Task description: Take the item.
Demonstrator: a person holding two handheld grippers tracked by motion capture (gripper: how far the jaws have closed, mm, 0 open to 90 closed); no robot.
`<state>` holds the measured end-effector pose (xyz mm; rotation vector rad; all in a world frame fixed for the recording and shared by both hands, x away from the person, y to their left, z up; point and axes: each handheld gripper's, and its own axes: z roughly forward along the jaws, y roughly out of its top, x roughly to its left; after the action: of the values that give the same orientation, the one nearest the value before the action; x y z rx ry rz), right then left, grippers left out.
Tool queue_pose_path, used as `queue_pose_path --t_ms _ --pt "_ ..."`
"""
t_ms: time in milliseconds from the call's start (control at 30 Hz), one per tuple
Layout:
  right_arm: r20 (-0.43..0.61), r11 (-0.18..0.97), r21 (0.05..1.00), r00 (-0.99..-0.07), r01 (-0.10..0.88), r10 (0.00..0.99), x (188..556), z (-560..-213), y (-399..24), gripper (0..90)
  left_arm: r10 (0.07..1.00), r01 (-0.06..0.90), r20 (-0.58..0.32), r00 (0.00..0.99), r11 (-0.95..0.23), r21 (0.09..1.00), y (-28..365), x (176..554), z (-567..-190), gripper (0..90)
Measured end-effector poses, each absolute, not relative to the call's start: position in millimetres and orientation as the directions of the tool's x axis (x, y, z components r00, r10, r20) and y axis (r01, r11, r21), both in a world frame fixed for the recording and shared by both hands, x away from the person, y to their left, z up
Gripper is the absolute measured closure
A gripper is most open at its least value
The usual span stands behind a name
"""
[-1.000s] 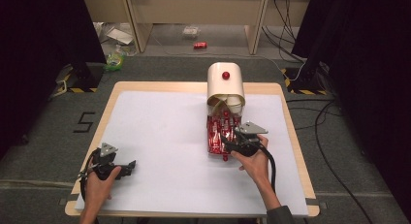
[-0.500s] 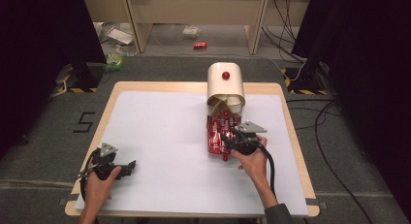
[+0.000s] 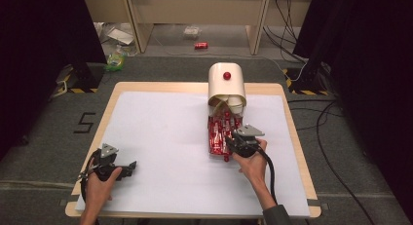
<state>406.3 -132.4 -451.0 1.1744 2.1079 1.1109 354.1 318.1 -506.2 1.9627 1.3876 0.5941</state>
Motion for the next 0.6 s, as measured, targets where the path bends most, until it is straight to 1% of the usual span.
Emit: queue_pose_path --t_ms 67,233,600 --pt "-0.014 0.292 0.837 -0.515 0.462 0.857 406.0 -450.3 -133.2 76.2 0.942 0.646 -0.006 0.336 -0.225 0.729 318.2 354.1 -506.1 0.1" --pt "0.004 0.275 0.844 -0.517 0.461 0.856 405.4 -448.3 -137.0 81.0 0.942 0.647 -0.009 0.336 -0.224 0.729 318.4 354.2 -506.2 0.1" --pt "0.027 0.262 0.850 -0.534 0.457 0.845 405.8 -448.3 -144.3 83.3 0.942 0.650 -0.015 0.335 -0.220 0.728 318.8 354.7 -506.3 0.0"
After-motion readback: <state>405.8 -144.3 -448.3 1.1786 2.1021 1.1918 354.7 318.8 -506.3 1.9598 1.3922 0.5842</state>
